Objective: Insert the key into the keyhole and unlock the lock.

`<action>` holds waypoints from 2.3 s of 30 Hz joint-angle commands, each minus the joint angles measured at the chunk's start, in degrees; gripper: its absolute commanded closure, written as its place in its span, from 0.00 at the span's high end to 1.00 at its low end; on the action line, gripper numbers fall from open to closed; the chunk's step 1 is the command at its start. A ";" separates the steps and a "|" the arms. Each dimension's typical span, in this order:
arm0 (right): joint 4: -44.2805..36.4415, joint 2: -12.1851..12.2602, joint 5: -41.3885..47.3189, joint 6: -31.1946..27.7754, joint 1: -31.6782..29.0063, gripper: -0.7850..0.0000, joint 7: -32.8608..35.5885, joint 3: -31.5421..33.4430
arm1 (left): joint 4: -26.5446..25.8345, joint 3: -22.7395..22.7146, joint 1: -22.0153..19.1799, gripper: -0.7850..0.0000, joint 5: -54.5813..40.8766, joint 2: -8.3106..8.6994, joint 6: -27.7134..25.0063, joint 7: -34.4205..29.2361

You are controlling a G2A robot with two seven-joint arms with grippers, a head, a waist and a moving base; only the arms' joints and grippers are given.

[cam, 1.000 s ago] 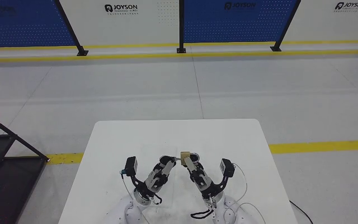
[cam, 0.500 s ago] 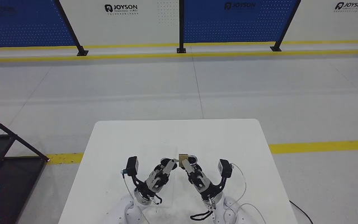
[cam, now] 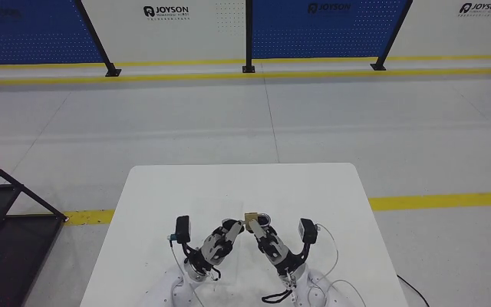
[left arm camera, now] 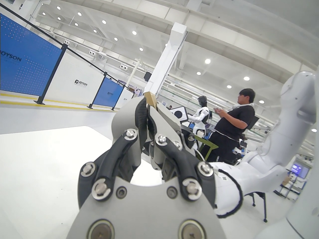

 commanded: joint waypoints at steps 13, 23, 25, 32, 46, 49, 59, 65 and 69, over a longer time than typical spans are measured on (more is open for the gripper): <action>-2.07 0.46 3.49 2.63 -0.86 0.00 5.26 0.93 | 1.03 0.28 0.18 0.00 11.54 0.18 7.49 8.83; -2.90 0.67 4.84 3.89 -1.23 0.00 7.35 1.42 | 1.97 1.37 -0.37 0.00 19.45 0.28 17.00 13.16; -3.10 0.72 4.95 4.26 -1.32 0.00 7.71 1.55 | 2.18 1.65 -0.48 0.00 20.09 0.25 18.66 13.80; -3.65 0.80 4.90 5.10 -1.63 0.00 7.97 1.85 | 3.04 2.68 -1.00 0.00 19.85 0.17 20.42 14.76; -4.28 0.59 0.48 5.76 -2.10 0.00 3.62 2.04 | 4.07 3.03 -1.64 0.74 13.25 0.65 11.68 13.63; -4.64 0.61 -1.81 5.21 -2.23 0.00 2.21 2.24 | 4.30 2.95 -1.56 0.70 10.27 0.93 6.51 12.00; -4.02 0.35 -8.06 5.57 -2.67 0.00 -3.89 1.98 | 3.02 5.42 -2.14 0.41 -9.77 2.49 -3.31 -1.78; -3.35 0.24 -8.25 5.69 -2.23 0.00 -4.17 1.49 | 1.54 7.76 -3.58 0.32 -17.58 4.66 -3.31 -7.73; -3.21 0.21 -8.13 5.90 -2.12 0.00 -4.00 1.30 | 0.81 8.54 -4.07 0.27 -20.06 5.72 -3.31 -9.67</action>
